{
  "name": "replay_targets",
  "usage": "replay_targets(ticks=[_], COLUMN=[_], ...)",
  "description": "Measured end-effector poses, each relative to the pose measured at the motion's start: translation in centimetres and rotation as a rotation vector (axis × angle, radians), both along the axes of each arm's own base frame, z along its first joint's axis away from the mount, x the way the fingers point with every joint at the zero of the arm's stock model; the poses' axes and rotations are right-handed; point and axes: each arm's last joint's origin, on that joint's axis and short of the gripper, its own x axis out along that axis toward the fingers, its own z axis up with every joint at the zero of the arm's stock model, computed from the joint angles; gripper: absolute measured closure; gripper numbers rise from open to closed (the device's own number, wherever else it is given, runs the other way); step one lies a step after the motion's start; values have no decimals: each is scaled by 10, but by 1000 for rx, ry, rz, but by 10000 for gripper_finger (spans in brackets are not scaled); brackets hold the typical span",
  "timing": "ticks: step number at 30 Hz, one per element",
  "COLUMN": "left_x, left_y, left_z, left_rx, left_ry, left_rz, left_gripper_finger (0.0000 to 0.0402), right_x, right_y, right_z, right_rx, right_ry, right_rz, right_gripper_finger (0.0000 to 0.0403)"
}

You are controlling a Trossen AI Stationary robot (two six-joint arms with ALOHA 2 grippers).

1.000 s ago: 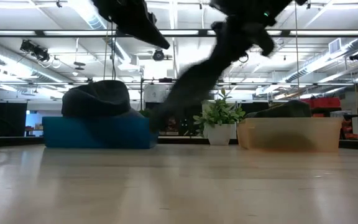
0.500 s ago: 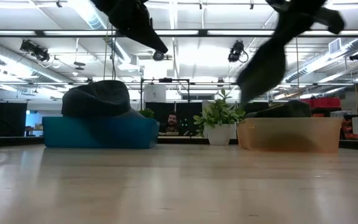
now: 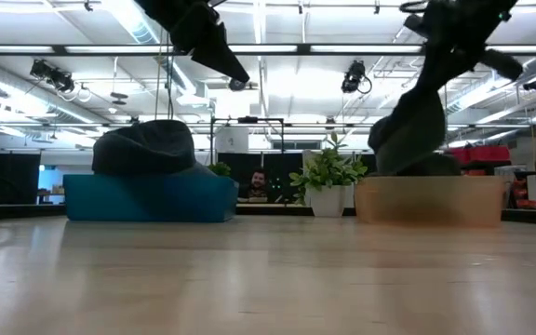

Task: Pick & Place hat
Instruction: Put the black cap into the orange bin, then return to Home Position

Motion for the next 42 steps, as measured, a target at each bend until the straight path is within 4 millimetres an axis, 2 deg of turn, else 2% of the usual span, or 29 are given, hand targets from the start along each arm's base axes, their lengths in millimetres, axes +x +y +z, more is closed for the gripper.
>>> replay_targets(ticks=[3, 7, 11, 15, 19, 23, 28, 32, 38, 42], left_x=[0, 0, 0, 0, 0, 0, 0, 0, 0, -2], left_y=[0, 0, 4, 10, 14, 18, 20, 20, 20, 20], left_z=[0, 0, 0, 0, -1, -1, -1, -1, -1, 1], left_rx=[0, 1, 6, 0, 0, -20, -23, -24, -23, 3], left_ry=[1, 3, 6, 3, 3, -7, -9, -9, -9, -1], left_rz=[2, 1, 10, 33, 46, 75, 83, 82, 82, 71], left_gripper_finger=[250, 251, 250, 249, 248, 248, 248, 248, 248, 249], right_x=[0, -7, -14, -16, -15, -11, -4, -6, -9, -6], right_y=[-7, -12, -16, -18, -18, -17, -13, -9, -8, -5], right_z=[-13, -46, -77, -90, -88, -78, -52, -33, -30, -25], right_rx=[51, 168, 123, 49, 52, 68, 79, 157, 230, 204], right_ry=[18, 104, 188, 192, 164, 110, 32, 12, -5, -8], right_rz=[-29, -69, -91, -124, -157, -179, -164, -178, -241, -164], right_gripper_finger=[396, 390, 376, 354, 331, 314, 304, 303, 303, 303])
